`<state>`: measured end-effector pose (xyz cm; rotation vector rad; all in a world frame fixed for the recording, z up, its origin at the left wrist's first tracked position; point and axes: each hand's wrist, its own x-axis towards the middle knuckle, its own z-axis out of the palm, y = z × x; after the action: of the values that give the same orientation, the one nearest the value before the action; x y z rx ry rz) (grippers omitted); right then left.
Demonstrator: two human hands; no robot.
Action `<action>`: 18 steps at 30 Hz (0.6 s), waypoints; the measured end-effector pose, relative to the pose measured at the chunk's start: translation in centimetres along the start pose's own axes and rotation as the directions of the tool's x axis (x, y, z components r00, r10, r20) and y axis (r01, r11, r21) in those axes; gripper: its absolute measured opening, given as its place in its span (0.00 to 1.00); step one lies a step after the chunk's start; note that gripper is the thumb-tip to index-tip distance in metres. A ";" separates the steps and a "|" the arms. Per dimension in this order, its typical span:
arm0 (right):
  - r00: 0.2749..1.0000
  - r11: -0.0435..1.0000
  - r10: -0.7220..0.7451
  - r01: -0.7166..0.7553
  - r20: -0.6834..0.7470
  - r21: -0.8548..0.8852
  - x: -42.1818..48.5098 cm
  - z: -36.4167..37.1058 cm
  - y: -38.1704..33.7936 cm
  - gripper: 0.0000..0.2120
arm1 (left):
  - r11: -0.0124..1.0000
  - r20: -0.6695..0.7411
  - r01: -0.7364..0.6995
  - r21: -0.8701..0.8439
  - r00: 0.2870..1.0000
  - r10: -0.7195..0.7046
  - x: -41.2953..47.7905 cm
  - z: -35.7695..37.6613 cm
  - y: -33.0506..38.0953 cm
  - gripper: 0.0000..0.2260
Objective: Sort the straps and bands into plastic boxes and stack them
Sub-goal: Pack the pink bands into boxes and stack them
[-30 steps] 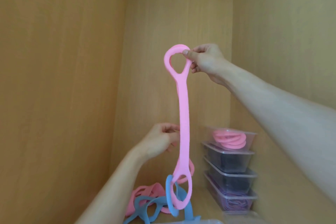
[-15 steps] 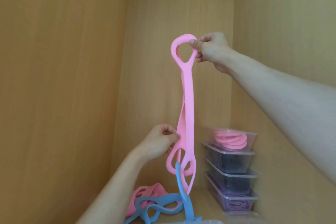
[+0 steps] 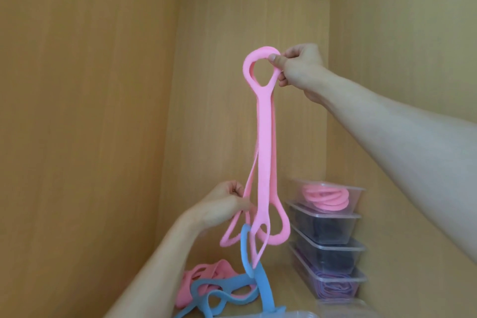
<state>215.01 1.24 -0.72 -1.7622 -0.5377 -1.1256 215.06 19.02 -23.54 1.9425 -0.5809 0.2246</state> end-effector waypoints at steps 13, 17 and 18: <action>0.999 0.998 0.023 -0.026 -0.041 -0.054 0.1 -1.1 0.0 0.13 | 0.996 0.158 0.022 0.089 0.987 -0.036 0.3 0.9 -0.6 0.26; 0.999 0.998 0.022 -0.024 -0.038 -0.053 -0.1 -0.8 0.0 0.14 | 0.984 0.165 0.007 0.176 0.986 -0.036 0.4 2.0 -0.5 0.25; 0.999 0.998 0.022 -0.024 -0.041 -0.051 -0.1 -0.8 0.0 0.14 | 0.983 0.156 -0.002 0.185 0.987 -0.028 0.4 2.1 -0.6 0.22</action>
<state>214.62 0.56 -0.68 -1.7821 -0.4664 -1.1656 215.53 17.22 -24.75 2.1576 -0.6706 0.1198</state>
